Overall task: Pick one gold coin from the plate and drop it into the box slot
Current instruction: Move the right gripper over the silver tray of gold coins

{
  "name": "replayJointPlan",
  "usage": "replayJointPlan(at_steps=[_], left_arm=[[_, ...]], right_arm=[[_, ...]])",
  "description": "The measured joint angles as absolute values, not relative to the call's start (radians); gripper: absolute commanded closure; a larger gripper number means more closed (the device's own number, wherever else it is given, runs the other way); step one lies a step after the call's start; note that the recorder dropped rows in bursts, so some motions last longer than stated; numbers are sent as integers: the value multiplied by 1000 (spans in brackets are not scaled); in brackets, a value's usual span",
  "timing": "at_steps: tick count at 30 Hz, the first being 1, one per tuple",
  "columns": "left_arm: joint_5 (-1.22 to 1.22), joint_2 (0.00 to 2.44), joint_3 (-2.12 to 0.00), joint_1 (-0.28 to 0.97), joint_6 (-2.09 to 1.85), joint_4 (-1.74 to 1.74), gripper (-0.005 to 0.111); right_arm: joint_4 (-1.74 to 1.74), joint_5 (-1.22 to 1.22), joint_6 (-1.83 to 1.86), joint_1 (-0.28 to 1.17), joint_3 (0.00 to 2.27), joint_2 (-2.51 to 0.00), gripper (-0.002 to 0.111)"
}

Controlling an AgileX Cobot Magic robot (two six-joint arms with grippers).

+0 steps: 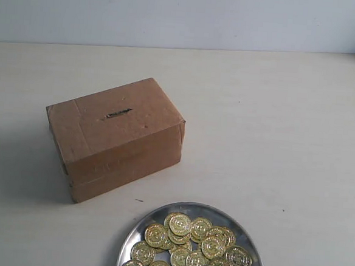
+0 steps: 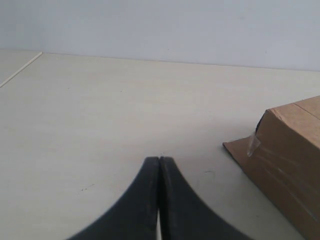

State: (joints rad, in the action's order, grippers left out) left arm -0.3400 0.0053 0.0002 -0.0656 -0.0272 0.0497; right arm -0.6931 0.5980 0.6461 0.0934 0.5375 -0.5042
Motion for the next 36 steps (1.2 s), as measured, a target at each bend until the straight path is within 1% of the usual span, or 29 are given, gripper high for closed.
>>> replayJointPlan(at_steps=[7, 12, 15, 21, 26, 29, 32, 36], left_arm=[[-340, 5, 0, -66, -27, 50, 107], [-340, 5, 0, -66, -27, 50, 107], [-340, 5, 0, -66, -27, 50, 107], [-340, 5, 0, -66, -27, 50, 107], [-340, 5, 0, -66, -27, 50, 107], [-340, 5, 0, -66, -27, 50, 107], [-340, 5, 0, -66, -27, 50, 107], [-340, 5, 0, -66, -27, 50, 107]], right_arm=[[-511, 702, 678, 274, 605, -746, 108], [-238, 735, 532, 449, 661, -909, 108], [-132, 742, 454, 545, 689, -994, 108], [-80, 767, 405, 704, 722, -1144, 108], [-79, 815, 403, 805, 722, -1241, 108], [-79, 844, 463, 853, 722, -1279, 108], [-84, 856, 521, 885, 722, -1300, 102], [-130, 858, 543, 903, 722, -1329, 89]])
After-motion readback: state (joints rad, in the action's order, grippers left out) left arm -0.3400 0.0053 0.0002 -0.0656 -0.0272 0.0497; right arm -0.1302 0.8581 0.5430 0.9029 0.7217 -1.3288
